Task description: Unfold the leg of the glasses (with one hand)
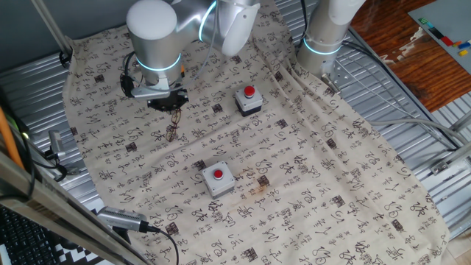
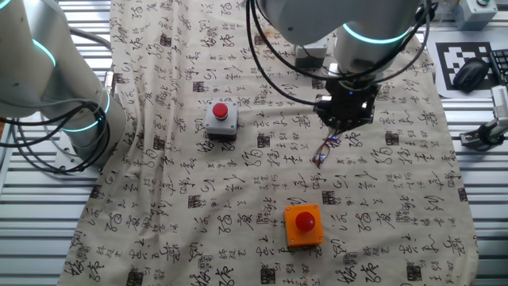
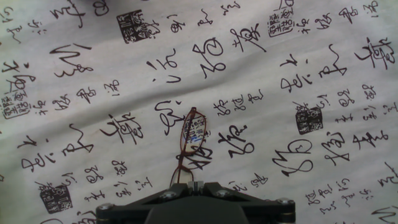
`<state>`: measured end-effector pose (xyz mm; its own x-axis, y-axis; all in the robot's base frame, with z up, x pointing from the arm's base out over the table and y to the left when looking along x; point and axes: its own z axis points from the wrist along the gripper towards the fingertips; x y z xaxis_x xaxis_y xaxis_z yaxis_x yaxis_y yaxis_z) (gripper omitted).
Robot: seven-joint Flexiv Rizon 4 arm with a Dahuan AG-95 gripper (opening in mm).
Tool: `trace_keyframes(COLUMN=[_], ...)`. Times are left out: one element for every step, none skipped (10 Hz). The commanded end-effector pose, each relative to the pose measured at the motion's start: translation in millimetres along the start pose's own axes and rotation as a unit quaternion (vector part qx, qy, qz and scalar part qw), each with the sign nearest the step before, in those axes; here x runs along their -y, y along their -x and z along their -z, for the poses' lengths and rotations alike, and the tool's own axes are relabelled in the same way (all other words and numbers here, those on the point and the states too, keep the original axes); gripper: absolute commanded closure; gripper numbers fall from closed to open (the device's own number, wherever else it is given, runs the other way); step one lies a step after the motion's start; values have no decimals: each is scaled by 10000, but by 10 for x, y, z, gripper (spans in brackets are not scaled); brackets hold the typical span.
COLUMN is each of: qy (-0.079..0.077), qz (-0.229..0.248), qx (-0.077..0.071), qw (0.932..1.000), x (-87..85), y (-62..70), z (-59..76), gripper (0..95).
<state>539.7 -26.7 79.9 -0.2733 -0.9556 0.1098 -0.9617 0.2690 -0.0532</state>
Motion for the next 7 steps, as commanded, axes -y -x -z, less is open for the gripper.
trace_keyframes(qy=[10, 10, 11, 9, 3, -6, -19], qz=[-23, -36, -83, -100, -103, -117, -154], qx=[21, 18, 13, 10, 0, -16, -35], qw=[10000, 10000, 10000, 9999, 9999, 9999, 9999], x=[-11, -11, -11, -11, -11, -10, -8], y=[-5, -6, -6, -6, -5, -4, -3], z=[-6, -7, -7, -7, -6, -6, -6], gripper=[950, 950, 950, 950, 950, 950, 950])
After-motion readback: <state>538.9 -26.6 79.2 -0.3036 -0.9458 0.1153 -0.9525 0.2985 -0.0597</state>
